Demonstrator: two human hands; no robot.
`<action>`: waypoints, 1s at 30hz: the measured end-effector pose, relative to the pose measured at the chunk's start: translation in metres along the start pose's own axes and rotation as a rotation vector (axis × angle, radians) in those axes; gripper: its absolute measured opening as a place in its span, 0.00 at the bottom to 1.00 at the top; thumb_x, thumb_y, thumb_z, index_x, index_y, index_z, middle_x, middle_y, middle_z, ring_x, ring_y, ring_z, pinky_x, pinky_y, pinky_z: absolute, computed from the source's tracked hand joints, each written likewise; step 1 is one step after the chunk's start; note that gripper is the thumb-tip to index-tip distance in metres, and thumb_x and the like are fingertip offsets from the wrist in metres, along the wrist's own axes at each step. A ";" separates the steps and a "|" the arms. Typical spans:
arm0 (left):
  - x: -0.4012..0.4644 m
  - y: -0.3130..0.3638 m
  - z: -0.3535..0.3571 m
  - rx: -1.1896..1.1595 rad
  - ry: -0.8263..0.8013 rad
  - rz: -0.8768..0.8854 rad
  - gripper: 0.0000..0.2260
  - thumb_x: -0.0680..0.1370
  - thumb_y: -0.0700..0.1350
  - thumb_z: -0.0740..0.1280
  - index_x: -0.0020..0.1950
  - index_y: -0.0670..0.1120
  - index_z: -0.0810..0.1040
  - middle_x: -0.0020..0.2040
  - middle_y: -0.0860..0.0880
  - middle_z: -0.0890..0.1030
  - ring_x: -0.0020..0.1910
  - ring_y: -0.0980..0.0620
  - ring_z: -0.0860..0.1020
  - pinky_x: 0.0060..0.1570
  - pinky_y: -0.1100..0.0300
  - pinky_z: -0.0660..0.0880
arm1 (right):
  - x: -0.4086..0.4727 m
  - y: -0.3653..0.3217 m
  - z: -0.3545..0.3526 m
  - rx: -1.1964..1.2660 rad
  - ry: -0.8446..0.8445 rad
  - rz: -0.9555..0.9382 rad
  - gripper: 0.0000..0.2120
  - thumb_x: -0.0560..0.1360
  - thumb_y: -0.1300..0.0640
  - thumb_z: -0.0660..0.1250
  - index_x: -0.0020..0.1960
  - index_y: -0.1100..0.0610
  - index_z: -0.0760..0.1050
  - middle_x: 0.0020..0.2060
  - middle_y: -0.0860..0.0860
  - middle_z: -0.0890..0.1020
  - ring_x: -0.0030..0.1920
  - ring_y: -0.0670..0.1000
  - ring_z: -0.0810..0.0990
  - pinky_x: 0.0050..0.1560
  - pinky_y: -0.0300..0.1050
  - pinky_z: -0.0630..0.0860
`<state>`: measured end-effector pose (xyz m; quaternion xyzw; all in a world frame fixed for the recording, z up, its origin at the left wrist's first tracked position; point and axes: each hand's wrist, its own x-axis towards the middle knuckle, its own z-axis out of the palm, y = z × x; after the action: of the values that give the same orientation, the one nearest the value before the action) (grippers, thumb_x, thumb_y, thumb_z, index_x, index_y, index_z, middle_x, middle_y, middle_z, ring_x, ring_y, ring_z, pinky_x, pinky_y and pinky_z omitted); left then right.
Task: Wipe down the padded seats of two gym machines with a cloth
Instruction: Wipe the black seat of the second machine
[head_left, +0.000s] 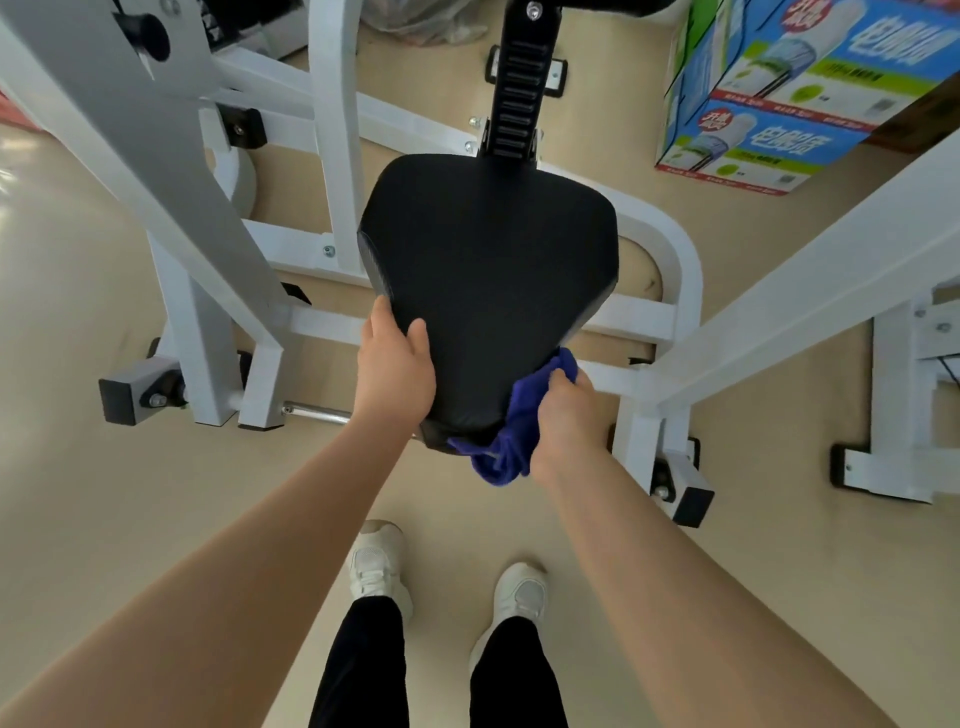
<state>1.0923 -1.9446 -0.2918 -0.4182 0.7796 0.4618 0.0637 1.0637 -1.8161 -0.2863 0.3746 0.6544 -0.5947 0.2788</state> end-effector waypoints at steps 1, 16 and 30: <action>0.004 0.000 0.001 -0.036 0.000 -0.016 0.21 0.81 0.47 0.51 0.74 0.45 0.58 0.71 0.44 0.66 0.66 0.44 0.68 0.64 0.49 0.66 | 0.010 -0.004 0.004 0.038 0.045 0.039 0.13 0.80 0.62 0.52 0.57 0.52 0.72 0.40 0.49 0.77 0.41 0.52 0.74 0.41 0.41 0.74; 0.068 0.055 -0.003 0.217 0.013 0.044 0.25 0.81 0.50 0.53 0.76 0.46 0.52 0.78 0.45 0.47 0.76 0.46 0.44 0.74 0.49 0.42 | 0.084 -0.060 0.007 -0.036 0.254 -0.093 0.14 0.79 0.60 0.53 0.61 0.52 0.72 0.47 0.50 0.77 0.48 0.53 0.75 0.47 0.44 0.72; 0.120 0.079 0.007 0.472 -0.057 0.242 0.26 0.80 0.50 0.54 0.76 0.44 0.52 0.78 0.44 0.48 0.76 0.45 0.45 0.73 0.48 0.43 | 0.124 -0.121 -0.004 -0.237 0.155 -0.011 0.18 0.79 0.64 0.51 0.63 0.53 0.73 0.44 0.54 0.76 0.36 0.51 0.72 0.34 0.42 0.69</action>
<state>0.9573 -1.9929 -0.3015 -0.2825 0.9079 0.2828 0.1259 0.8942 -1.7939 -0.3176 0.3804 0.7418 -0.4839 0.2664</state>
